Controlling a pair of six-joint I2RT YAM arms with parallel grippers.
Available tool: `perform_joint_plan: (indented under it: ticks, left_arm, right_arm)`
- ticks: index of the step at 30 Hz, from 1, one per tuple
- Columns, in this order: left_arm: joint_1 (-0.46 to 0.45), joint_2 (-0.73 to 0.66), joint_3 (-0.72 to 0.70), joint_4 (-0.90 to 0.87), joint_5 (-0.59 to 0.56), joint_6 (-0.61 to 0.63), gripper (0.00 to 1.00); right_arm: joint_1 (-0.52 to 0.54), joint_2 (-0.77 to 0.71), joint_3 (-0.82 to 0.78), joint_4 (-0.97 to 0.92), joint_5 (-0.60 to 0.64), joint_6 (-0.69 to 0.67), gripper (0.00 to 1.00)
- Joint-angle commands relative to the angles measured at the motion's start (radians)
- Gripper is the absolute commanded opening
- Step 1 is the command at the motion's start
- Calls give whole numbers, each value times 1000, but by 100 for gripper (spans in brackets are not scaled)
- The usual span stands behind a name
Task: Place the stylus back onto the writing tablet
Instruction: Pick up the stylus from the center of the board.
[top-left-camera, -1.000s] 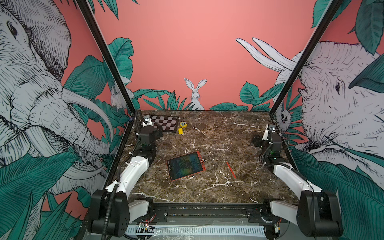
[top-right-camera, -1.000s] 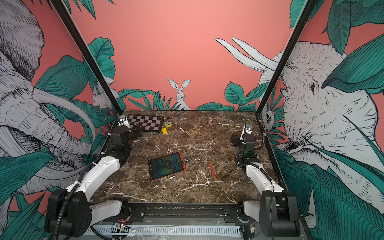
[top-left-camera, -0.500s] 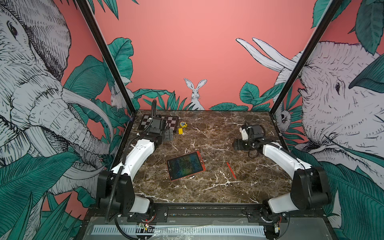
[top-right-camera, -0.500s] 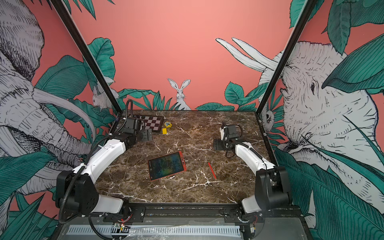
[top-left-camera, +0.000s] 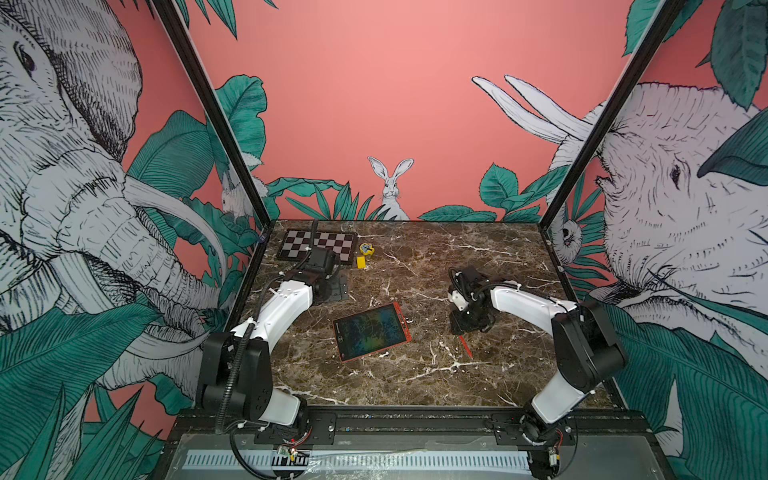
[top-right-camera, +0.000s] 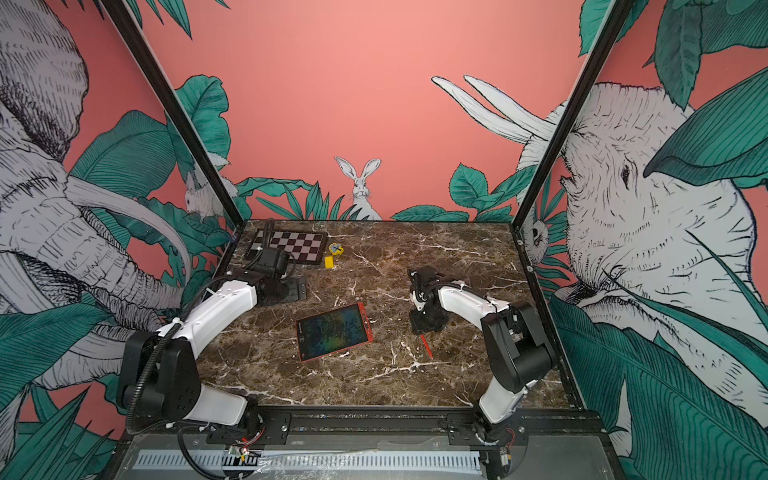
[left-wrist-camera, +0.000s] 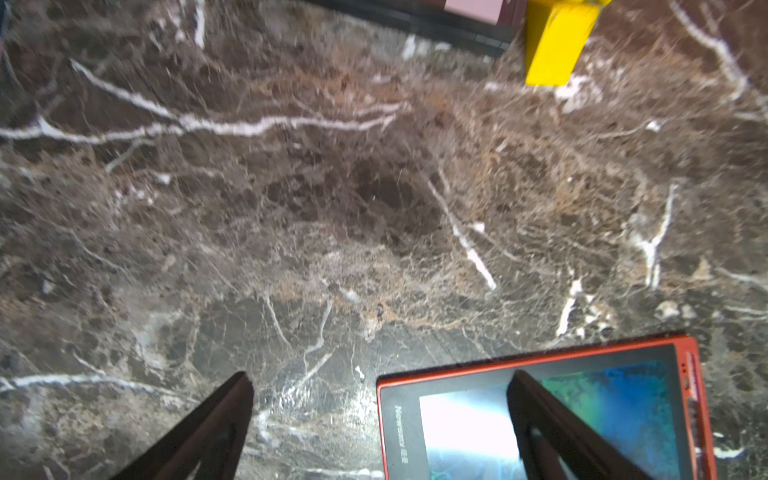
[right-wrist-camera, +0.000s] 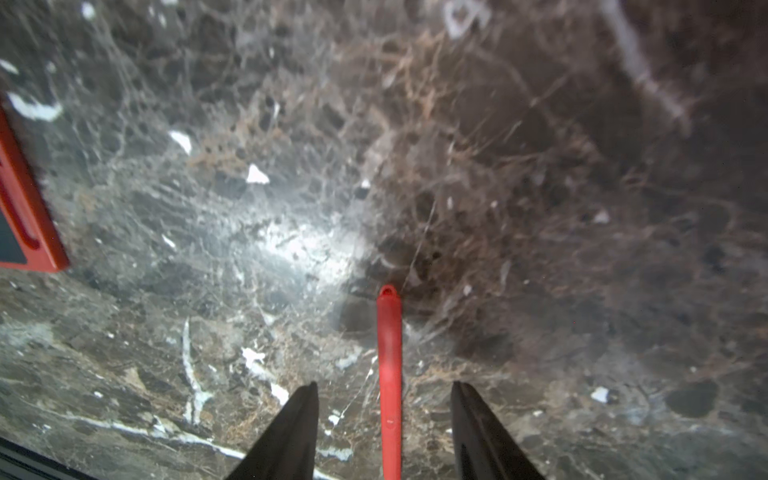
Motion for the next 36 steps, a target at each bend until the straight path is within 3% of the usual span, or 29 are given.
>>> perform_joint_plan:
  ticks: [1,10,21,30,32,36]
  left_arm:
    - [-9,-43,-37,-20,13,-61,97]
    - [-27,-70,-103,-57,35,-30,88]
    - [-27,-291,-293,123,196,-92,87]
    - [-27,-320,-344,125,241,-76,86]
    - [-27,-330,-360,141,255,-61,80]
    - [-26,-374,-411,197,271,-54,79]
  right_arm:
    - [25,-9,-10,-61,37,-10,51]
    - [58,8,-30,-58,98,-8,44]
    - [58,71,-10,-38,99,-13,23]
    - [59,91,-32,-28,116,-8,14]
    - [59,90,-37,-29,131,-4,12]
    - [65,84,-34,-27,143,6,6]
